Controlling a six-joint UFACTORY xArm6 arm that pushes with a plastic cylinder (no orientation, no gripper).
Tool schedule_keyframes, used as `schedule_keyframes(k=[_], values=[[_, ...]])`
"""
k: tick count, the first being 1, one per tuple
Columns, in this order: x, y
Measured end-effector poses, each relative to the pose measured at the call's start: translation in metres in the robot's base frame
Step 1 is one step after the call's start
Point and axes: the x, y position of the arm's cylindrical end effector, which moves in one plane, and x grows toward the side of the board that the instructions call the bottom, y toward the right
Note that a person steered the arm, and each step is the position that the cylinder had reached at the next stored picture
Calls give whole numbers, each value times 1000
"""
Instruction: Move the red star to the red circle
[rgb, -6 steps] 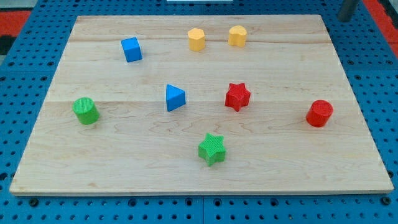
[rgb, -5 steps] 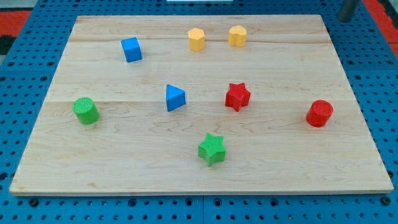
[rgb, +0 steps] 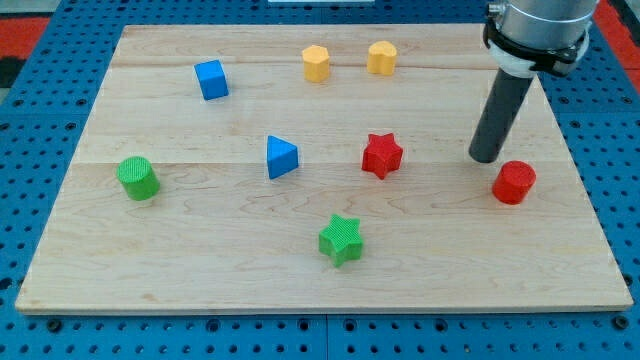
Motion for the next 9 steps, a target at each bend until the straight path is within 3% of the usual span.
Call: schedule_keyframes(k=[1, 2, 5, 7, 9], values=[[-2, 4], [-33, -29], [-40, -134], [17, -143], [34, -122]])
